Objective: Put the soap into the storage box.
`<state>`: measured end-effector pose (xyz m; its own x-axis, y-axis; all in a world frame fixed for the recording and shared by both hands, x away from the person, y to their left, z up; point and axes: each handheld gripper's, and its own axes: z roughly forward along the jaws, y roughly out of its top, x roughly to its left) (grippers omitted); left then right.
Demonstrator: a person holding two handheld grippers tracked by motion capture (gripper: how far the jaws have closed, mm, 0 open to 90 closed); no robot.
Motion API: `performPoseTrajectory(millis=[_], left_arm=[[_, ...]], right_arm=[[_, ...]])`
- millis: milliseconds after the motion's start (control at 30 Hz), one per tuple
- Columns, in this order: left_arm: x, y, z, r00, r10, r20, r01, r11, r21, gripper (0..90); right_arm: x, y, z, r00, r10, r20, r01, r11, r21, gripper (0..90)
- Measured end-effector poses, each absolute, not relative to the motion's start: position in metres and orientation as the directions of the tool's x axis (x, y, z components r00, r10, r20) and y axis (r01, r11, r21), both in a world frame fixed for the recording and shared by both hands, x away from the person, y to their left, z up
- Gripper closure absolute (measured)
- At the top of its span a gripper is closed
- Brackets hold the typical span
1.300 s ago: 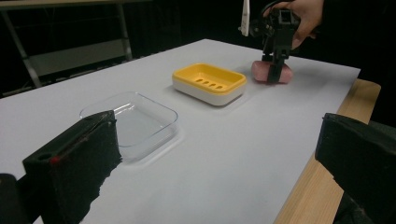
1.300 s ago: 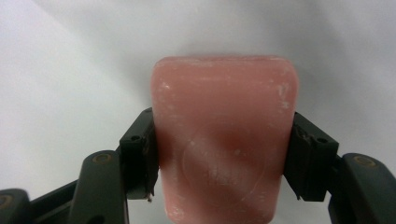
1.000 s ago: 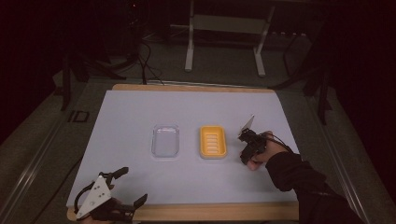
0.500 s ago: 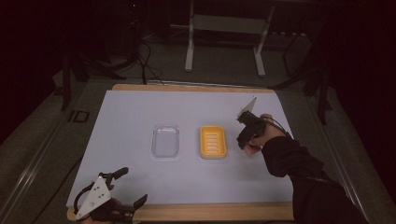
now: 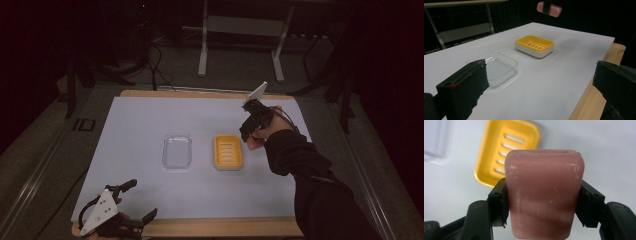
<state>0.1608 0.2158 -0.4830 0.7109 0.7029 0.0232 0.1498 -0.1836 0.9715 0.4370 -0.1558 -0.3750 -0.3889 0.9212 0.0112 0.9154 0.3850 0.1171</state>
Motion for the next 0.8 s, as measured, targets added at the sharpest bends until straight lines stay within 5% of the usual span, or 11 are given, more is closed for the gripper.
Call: performPoseTrajectory(millis=[300, 667, 800], left_arm=[[0.16, 0.216, -0.483, 0.715, 0.699, 0.025, 0.147, -0.185, 0.972, 0.2], [0.16, 0.216, -0.482, 0.715, 0.698, 0.031, 0.143, -0.189, 0.972, 0.2], [0.159, 0.216, -0.482, 0.716, 0.698, 0.029, 0.143, -0.187, 0.972, 0.2]], right_arm=[[0.438, -0.13, -0.376, -0.355, 0.934, 0.03, 0.928, 0.348, 0.132, 37.4], [0.442, -0.116, -0.404, -0.184, 0.963, 0.195, 0.973, 0.151, 0.173, 37.3], [0.442, -0.112, -0.416, -0.151, 0.972, 0.18, 0.979, 0.121, 0.166, 37.3]])
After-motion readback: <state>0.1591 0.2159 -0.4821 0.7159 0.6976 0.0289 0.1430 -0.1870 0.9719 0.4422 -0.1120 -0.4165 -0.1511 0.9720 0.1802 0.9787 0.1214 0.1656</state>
